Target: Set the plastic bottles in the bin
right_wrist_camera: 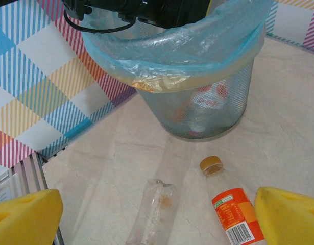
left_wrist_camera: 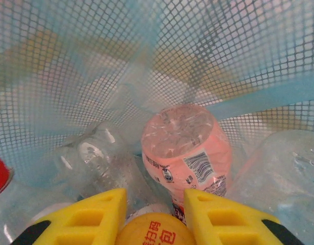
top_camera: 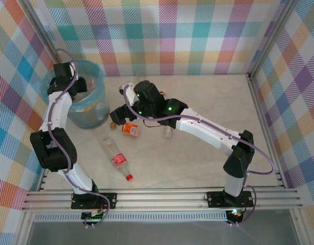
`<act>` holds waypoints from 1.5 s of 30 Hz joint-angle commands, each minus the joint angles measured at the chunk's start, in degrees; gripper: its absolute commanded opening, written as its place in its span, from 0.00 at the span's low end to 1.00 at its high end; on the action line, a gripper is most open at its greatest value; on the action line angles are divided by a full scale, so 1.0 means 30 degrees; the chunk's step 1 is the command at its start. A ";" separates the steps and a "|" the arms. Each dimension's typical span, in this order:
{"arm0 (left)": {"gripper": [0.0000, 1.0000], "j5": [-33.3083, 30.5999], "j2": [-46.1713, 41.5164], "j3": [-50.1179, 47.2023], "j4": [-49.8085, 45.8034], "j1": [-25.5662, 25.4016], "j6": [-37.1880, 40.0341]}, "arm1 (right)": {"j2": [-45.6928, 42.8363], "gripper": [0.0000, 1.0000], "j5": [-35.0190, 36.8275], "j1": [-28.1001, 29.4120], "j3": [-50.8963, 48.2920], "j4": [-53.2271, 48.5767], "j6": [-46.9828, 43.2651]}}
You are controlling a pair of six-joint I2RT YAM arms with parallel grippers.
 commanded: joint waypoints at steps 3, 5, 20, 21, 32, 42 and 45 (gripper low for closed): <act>0.13 0.1365 -0.0504 -0.0356 -0.0673 0.0258 0.0125 | 0.0214 0.96 -0.0402 -0.0116 0.0288 0.0084 0.0410; 0.30 0.1613 -0.0713 0.0078 -0.0948 0.0290 -0.0096 | 0.0287 0.95 -0.0432 -0.0137 0.0624 -0.0164 0.0409; 0.79 0.2162 -0.6166 0.2469 -0.1667 0.0294 -0.1873 | -0.0857 0.96 0.1037 -0.0396 0.0812 -0.0980 -0.0357; 0.79 0.2313 -0.6551 0.2491 -0.1791 0.0276 -0.1970 | -0.0939 0.96 0.1163 -0.0426 0.0727 -0.1094 -0.0483; 0.78 0.4442 -1.1297 0.0129 -0.6389 -0.1825 -0.3935 | -0.0619 0.86 -0.0309 -0.0603 -0.1238 -0.2746 0.1150; 0.78 0.4966 -1.6182 -0.6466 -0.7955 -0.2723 -0.8103 | 0.2681 0.88 -0.0536 0.1909 -0.2227 -0.2853 0.4100; 0.78 0.3426 -1.7255 -0.7422 -0.9104 -0.2724 -0.8774 | 0.3950 0.89 -0.0498 0.2389 -0.1724 -0.2952 0.4338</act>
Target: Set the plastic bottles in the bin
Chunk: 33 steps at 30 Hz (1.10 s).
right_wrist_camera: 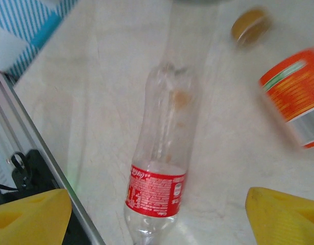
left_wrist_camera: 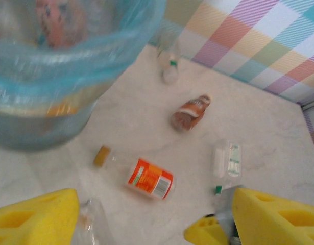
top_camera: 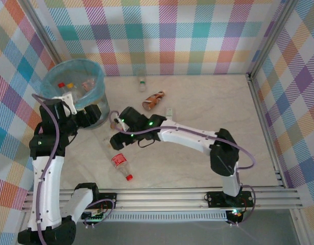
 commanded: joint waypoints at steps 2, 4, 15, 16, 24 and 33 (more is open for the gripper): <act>0.78 -0.1603 -0.1670 -0.1063 -0.1513 -0.0099 -0.1620 | 0.1572 0.90 -0.0110 0.0524 0.0569 -0.0265 0.0885; 0.78 -0.2192 -0.2284 -0.1445 -0.1824 -0.0126 -0.1840 | 0.2245 0.90 -0.0156 0.0655 0.0920 -0.0355 0.0871; 0.79 -0.4115 -0.4036 -0.2573 -0.2759 -0.0130 -0.2153 | 0.5342 0.89 -0.0797 0.1065 0.2575 -0.1146 0.0409; 0.79 -0.4174 -0.4195 -0.2663 -0.2765 -0.0097 -0.2139 | 0.5647 0.89 -0.0868 0.1138 0.2810 -0.1269 0.0368; 0.79 -0.4638 -0.4924 -0.3218 -0.3096 -0.0096 -0.1867 | 0.7900 0.86 -0.1348 0.1389 0.4628 -0.2356 0.0341; 0.79 -0.4714 -0.5233 -0.3524 -0.3222 -0.0102 -0.1780 | 0.7889 0.69 -0.0805 0.1361 0.4814 -0.3093 0.0083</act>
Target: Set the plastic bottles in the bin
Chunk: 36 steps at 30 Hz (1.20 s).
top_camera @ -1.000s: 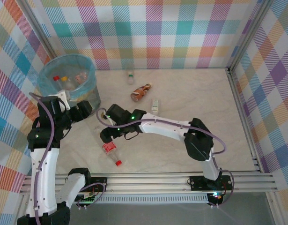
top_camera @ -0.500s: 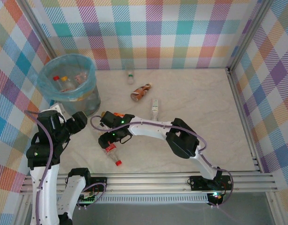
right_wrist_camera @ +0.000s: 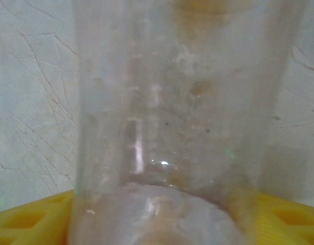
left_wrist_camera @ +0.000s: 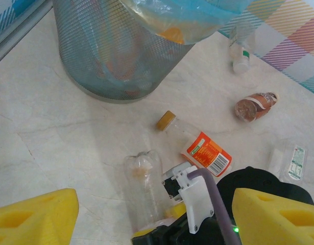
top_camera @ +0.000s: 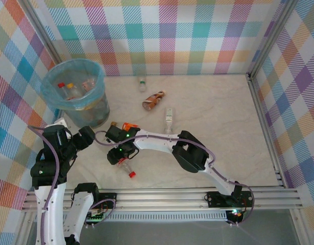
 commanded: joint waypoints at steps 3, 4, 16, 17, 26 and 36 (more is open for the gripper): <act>0.79 -0.0337 -0.0347 0.0282 -0.0447 -0.0129 0.0211 | -0.0797 0.66 0.0356 0.0148 -0.0144 -0.1118 -0.0344; 0.79 -0.0368 -0.0316 0.0424 -0.0447 -0.0108 0.0196 | -0.1252 0.64 0.0484 0.0150 -0.0251 -0.1033 -0.0426; 0.84 0.4430 0.1162 0.3015 0.1548 -0.0107 -0.0559 | -0.9318 0.59 0.1127 -0.0590 -0.5320 0.2668 -0.0918; 0.84 0.5868 0.1460 0.3297 0.2160 -0.0104 -0.0861 | -1.0179 0.59 0.1293 -0.0693 -0.5899 0.3196 -0.1053; 0.90 1.2895 0.3641 0.5315 0.5100 -0.0484 -0.2932 | -1.5943 0.58 0.1555 -0.1109 -0.9793 0.7919 -0.3089; 0.91 1.2907 0.4050 0.5003 0.5668 -0.3213 -0.3419 | -1.7135 0.58 -0.0523 -0.1109 -1.0257 0.9363 -0.3567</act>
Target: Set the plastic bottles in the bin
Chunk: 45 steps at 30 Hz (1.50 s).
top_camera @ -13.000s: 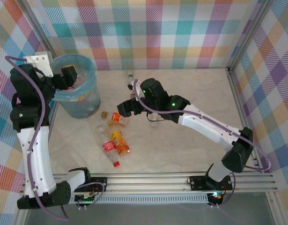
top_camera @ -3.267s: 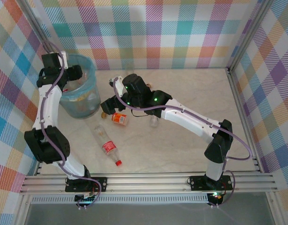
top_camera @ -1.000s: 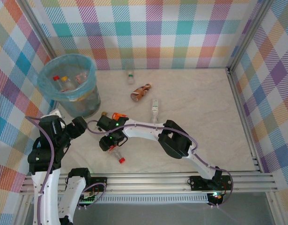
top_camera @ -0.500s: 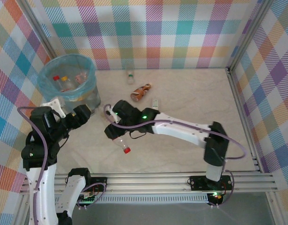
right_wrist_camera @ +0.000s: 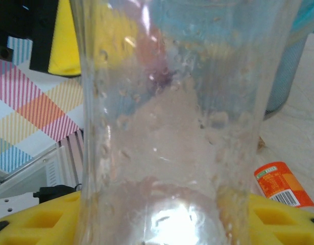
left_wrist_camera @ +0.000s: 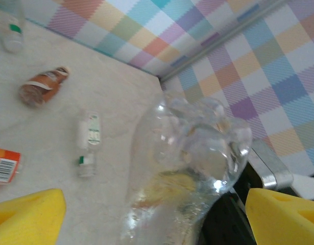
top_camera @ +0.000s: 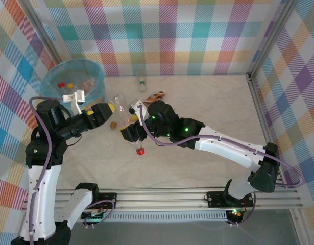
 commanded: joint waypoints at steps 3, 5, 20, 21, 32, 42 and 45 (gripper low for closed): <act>0.89 -0.0679 -0.0002 0.0158 0.0766 -0.1388 -0.0318 | -0.0383 0.57 -0.1764 0.0086 -0.0012 0.1154 -0.0620; 0.87 -0.1224 0.0229 0.0184 0.0708 -0.1847 -0.0293 | -0.0325 0.57 -0.2182 0.0086 0.0038 0.1052 -0.0693; 0.74 -0.3434 0.0698 0.0360 0.0697 -0.2807 0.0443 | 0.0015 0.59 -0.4068 0.0086 0.0685 0.0099 -0.1335; 0.74 -0.3522 0.0733 0.0420 0.0605 -0.2791 0.0512 | 0.0052 0.59 -0.3983 0.0086 0.0694 0.0005 -0.1300; 0.71 -0.5109 0.0555 0.0691 -0.0172 -0.2788 0.1109 | 0.0323 0.58 -0.4089 0.0086 0.0975 -0.0647 -0.1704; 0.65 -0.5930 0.0555 0.0905 -0.0992 -0.2788 0.1558 | 0.0642 0.58 -0.4059 0.0086 0.1093 -0.0786 -0.1706; 0.67 -0.6193 0.0534 0.0922 -0.1022 -0.2803 0.1557 | 0.0675 0.58 -0.4002 0.0084 0.1130 -0.0762 -0.1775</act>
